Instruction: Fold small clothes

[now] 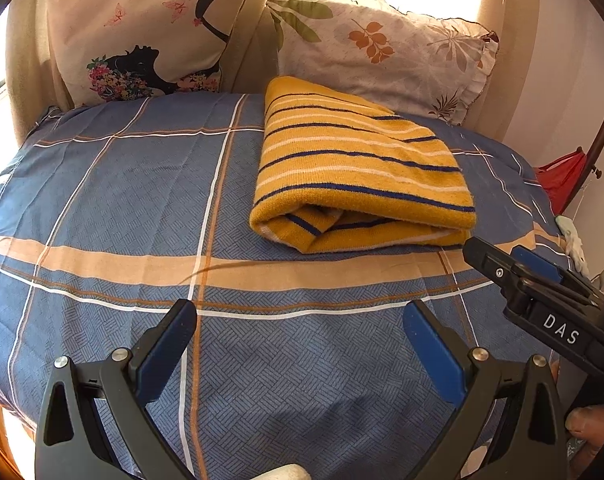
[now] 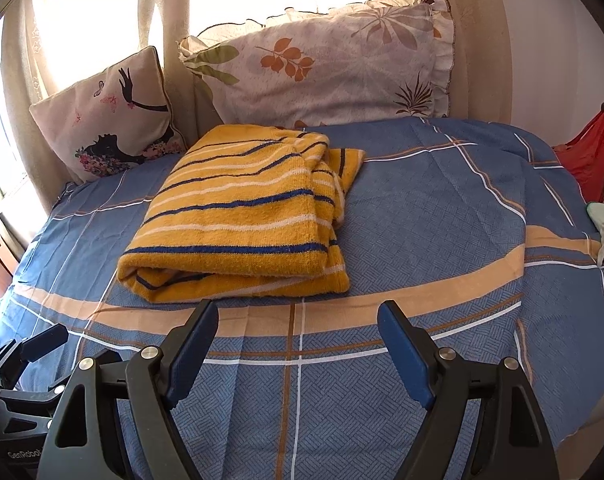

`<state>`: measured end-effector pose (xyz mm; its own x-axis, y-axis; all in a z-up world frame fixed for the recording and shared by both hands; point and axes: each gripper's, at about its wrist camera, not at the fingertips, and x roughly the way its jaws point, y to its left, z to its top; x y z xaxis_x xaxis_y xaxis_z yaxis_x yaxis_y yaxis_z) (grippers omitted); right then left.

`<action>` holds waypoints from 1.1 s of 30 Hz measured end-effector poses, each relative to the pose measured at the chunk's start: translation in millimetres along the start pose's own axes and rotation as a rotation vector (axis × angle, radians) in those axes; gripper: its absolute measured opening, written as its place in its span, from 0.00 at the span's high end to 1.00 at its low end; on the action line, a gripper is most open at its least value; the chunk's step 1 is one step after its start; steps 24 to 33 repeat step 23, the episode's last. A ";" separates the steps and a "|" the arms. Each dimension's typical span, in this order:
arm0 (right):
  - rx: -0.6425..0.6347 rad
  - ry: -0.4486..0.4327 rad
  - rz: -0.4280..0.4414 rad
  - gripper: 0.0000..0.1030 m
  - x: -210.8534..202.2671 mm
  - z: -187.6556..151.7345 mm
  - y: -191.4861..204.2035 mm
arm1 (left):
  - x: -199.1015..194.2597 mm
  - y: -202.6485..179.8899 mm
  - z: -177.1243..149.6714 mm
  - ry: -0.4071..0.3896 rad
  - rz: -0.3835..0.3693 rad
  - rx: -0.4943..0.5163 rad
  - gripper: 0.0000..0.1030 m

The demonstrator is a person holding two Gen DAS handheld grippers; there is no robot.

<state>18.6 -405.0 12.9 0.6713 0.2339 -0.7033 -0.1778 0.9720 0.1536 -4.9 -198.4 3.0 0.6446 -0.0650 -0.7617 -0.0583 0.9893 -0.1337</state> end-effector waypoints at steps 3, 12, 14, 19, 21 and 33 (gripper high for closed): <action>0.000 0.002 0.001 0.16 0.0 -0.3 0.4 | 0.7 -0.6 -0.5 0.004 -0.002 0.000 0.00; -0.013 0.012 0.009 0.16 4.5 0.3 5.1 | 10.4 4.1 -0.6 0.033 -0.011 -0.016 0.00; -0.015 0.014 0.009 0.16 6.4 1.0 5.9 | 12.3 4.3 -0.6 0.034 -0.010 -0.018 0.00; -0.017 0.026 0.013 0.16 11.5 0.6 8.0 | 16.9 6.1 -0.7 0.040 -0.013 -0.020 0.00; -0.022 0.033 0.016 0.16 14.5 0.0 10.1 | 18.2 7.0 -0.8 0.041 -0.009 -0.021 0.00; -0.027 0.041 0.020 0.16 17.2 -1.1 12.7 | 19.0 9.1 0.5 0.042 -0.007 -0.026 0.00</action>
